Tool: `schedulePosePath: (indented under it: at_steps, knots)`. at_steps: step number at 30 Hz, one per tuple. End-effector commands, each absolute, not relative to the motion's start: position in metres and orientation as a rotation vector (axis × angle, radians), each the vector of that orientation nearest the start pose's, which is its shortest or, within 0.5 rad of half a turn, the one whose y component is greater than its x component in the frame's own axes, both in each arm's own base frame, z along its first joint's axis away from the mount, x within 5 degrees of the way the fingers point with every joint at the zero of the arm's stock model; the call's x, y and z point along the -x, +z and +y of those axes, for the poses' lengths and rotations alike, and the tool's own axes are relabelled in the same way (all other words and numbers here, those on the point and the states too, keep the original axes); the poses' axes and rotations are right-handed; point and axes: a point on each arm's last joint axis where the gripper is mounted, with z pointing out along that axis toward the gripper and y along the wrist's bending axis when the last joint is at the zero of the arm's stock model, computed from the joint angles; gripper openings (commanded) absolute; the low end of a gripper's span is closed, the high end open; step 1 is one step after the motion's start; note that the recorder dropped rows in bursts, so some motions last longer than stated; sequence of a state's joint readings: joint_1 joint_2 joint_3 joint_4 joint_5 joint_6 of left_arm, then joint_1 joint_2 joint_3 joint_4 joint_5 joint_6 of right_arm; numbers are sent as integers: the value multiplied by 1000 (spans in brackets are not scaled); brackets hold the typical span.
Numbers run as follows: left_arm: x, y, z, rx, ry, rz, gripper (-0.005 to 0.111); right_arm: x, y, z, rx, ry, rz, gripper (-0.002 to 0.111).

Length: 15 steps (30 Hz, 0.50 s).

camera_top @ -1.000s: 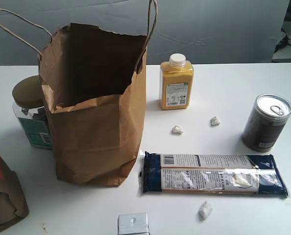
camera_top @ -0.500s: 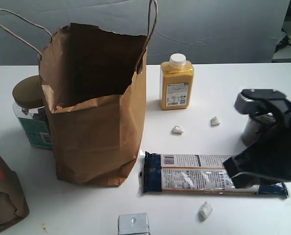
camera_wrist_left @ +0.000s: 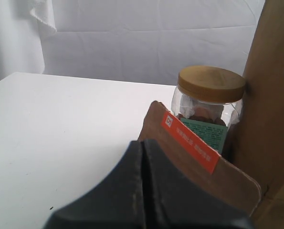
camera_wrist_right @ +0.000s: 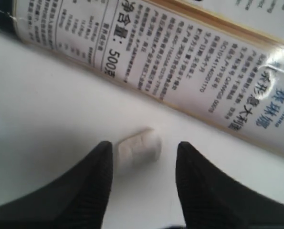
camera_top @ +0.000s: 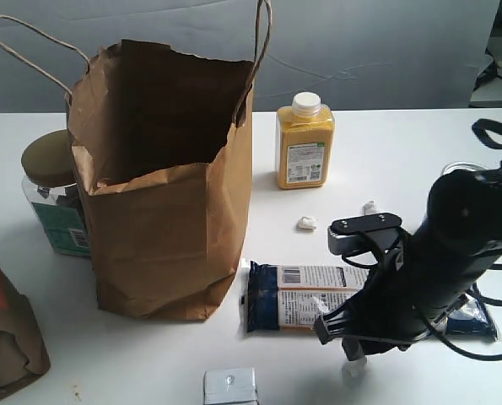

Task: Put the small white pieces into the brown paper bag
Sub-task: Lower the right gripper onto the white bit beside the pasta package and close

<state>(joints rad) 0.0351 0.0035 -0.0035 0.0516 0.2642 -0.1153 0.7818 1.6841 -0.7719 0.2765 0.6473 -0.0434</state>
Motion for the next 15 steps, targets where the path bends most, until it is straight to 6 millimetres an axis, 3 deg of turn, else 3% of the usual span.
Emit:
schedulePosePath:
  at_steps: [1, 9, 15]
  knots:
    - [-55, 190, 3, 102, -26, 1740, 0, -181, 131, 208, 918, 311, 2924, 45]
    - [-55, 190, 3, 102, -26, 1740, 0, -179, 111, 210, 931, 263, 2988, 38]
    - [-55, 190, 3, 102, -26, 1740, 0, -176, 109, 212, 938, 256, 2994, 3]
